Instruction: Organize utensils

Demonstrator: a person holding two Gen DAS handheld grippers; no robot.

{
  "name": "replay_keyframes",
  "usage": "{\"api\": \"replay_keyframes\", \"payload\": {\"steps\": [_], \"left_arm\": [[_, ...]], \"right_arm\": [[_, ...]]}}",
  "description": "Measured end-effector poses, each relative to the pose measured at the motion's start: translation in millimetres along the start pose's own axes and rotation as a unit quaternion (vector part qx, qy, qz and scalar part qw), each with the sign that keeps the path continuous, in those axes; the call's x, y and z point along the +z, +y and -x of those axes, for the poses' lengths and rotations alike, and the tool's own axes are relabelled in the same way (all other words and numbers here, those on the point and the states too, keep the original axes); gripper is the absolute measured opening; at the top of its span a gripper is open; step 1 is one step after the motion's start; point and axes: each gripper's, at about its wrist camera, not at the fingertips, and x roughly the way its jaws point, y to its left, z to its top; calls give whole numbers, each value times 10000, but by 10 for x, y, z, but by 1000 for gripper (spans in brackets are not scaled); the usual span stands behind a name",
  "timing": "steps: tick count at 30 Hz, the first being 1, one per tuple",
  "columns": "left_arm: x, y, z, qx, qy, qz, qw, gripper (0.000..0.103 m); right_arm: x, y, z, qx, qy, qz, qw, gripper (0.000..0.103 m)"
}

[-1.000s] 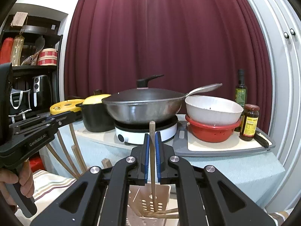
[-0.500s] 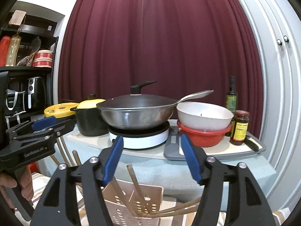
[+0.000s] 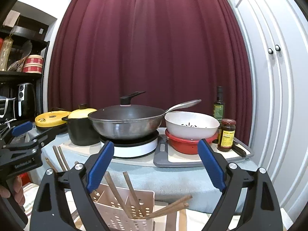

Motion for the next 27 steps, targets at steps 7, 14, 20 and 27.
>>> {"api": "replay_keyframes", "payload": {"steps": [7,14,20,27], "left_arm": [[-30,102,252,57,189,85,9998,97],[-168,186,666,65,459,157,9988,98],[-367,279,1043,78,836,264,9961,98],[-533,366,1612,90,1018,369,9941,98]], "right_arm": [[9,42,229,-34,82,-43,10000,86],[-118,173,580,30,329,-21,9995,87],[-292,281,968,114,566,-47,9983,87],[-416,366,1430,185,696,-19,9974,87]]}}
